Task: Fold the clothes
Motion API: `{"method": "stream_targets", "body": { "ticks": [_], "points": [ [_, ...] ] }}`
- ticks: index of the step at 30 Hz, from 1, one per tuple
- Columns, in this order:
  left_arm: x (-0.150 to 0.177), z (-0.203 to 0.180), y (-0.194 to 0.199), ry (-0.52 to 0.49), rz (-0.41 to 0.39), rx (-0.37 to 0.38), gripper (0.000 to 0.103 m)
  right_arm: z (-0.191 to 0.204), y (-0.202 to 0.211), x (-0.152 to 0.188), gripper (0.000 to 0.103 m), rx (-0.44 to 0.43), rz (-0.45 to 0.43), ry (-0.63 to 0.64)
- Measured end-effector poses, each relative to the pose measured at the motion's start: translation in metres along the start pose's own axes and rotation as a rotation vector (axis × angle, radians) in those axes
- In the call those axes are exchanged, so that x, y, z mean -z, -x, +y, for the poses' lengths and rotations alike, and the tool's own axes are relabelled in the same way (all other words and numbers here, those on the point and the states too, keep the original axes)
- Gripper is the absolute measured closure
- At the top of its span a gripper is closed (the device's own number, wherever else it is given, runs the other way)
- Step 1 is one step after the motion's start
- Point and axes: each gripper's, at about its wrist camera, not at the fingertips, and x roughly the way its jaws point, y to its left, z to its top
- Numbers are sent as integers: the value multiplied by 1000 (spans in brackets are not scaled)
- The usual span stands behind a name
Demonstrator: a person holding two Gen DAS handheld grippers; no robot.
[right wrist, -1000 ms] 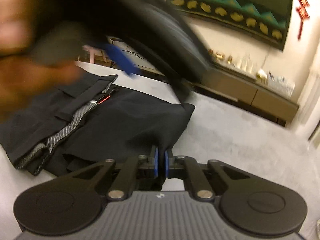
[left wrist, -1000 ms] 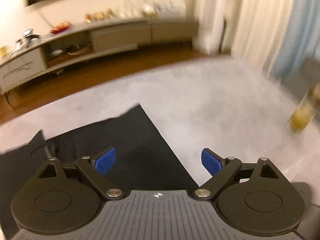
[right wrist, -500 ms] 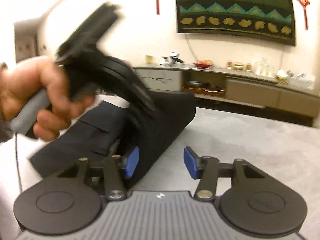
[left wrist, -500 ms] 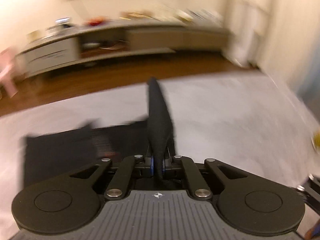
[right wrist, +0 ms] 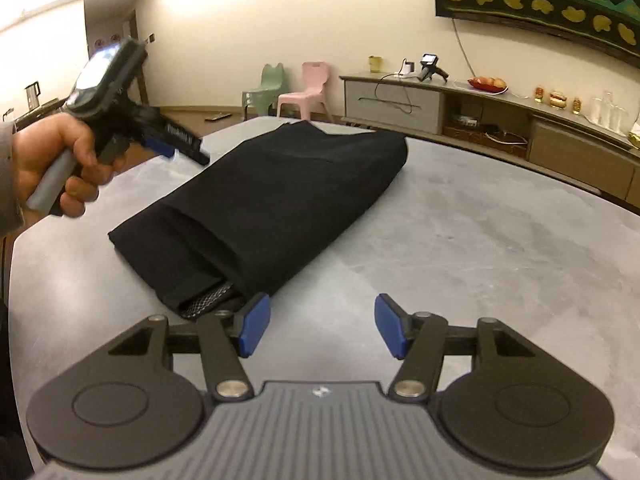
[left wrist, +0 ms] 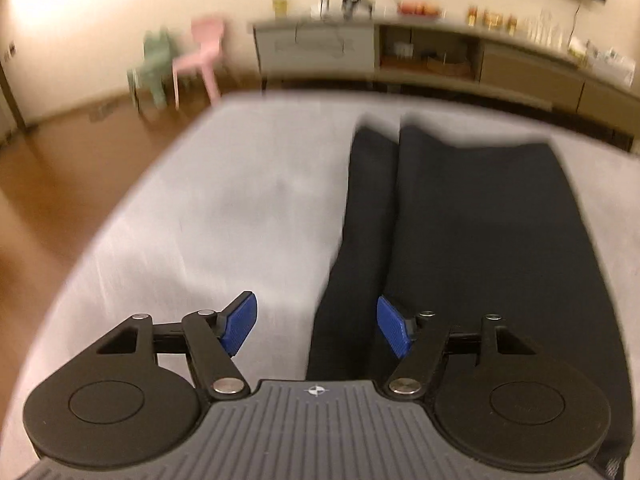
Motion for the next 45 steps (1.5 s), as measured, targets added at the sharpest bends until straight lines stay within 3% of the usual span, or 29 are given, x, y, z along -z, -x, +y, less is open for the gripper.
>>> {"method": "stream_targets", "body": {
  "ticks": [1,4,6,8,10,13,17,20,24,26,27,30,32,34,37,40,41,43,44,45],
  "points": [
    [5,0,-6,27,29,12,38,-2,0,0,44,12,4,-5],
    [22,-20,7,97,20,68,44,-9,-5,5,45,65,20,-39],
    [37,-44,16,122,25,143,44,-20,-3,0,45,104,22,-78],
    [55,-81,32,60,36,279,43,-36,2,-6,45,151,14,-124],
    [69,-111,45,-28,69,472,41,-53,8,-9,45,209,0,-168],
    [76,-117,58,-14,62,562,43,-65,21,-11,45,267,-42,-171],
    [61,-86,55,37,-16,515,43,-46,32,-11,44,222,-91,-49],
    [45,-64,32,77,-26,470,43,-20,21,-11,40,211,-76,88],
    [31,-67,3,-3,-39,326,40,-5,-9,-1,46,291,26,220],
    [28,-63,-7,-4,-42,211,40,-8,-20,5,54,297,130,226],
    [27,-60,-9,10,-37,202,40,-9,-20,8,53,308,160,227],
    [26,-56,-2,36,-43,215,42,-8,-9,9,53,338,209,265],
    [26,-59,10,44,-79,267,43,-7,-5,9,53,362,240,292],
    [27,-69,22,27,-105,339,43,-9,0,3,53,394,182,274],
    [32,-87,20,-16,-65,412,43,2,-3,-7,50,378,72,304],
    [44,-107,9,-58,-27,406,43,16,-32,-8,47,376,72,404],
    [47,-110,8,-69,-20,398,43,16,-44,-7,51,375,96,412],
    [49,-115,5,-89,-31,382,43,11,-62,-6,73,370,127,405],
    [52,-117,11,-94,-35,376,43,9,-68,-7,90,368,135,396],
    [54,-117,14,-94,-37,372,43,10,-67,-10,99,371,126,391]
  ]
}}
